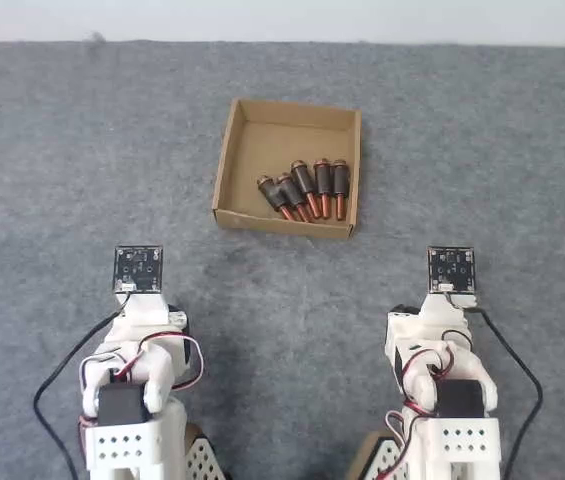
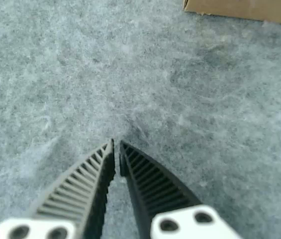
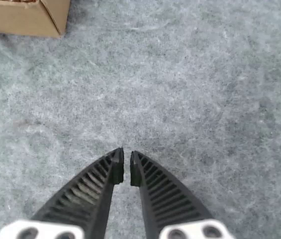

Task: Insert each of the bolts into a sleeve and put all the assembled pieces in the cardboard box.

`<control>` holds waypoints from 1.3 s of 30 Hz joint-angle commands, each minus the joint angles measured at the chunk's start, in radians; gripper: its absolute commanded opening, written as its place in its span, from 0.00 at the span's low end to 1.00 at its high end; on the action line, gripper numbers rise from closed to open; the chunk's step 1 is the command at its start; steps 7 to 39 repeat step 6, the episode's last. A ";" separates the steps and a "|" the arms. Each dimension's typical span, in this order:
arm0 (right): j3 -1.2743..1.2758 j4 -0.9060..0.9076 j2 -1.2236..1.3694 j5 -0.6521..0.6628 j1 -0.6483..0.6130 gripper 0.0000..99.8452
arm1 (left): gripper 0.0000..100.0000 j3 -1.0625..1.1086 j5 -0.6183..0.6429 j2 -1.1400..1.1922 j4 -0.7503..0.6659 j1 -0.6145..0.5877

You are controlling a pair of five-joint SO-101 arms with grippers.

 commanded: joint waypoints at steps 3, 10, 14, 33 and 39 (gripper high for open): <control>0.018 0.004 -0.019 0.011 -0.007 0.01 | 0.01 -0.019 -0.006 -0.018 0.003 -0.002; 0.018 0.004 -0.019 0.011 -0.007 0.01 | 0.01 -0.019 -0.006 -0.018 0.003 -0.002; 0.018 0.004 -0.019 0.011 -0.007 0.01 | 0.01 -0.019 -0.006 -0.018 0.003 -0.002; 0.018 0.004 -0.019 0.011 -0.007 0.01 | 0.01 -0.019 -0.006 -0.018 0.003 -0.002; 0.018 0.004 -0.019 0.011 -0.007 0.01 | 0.01 -0.019 -0.006 -0.018 0.003 -0.002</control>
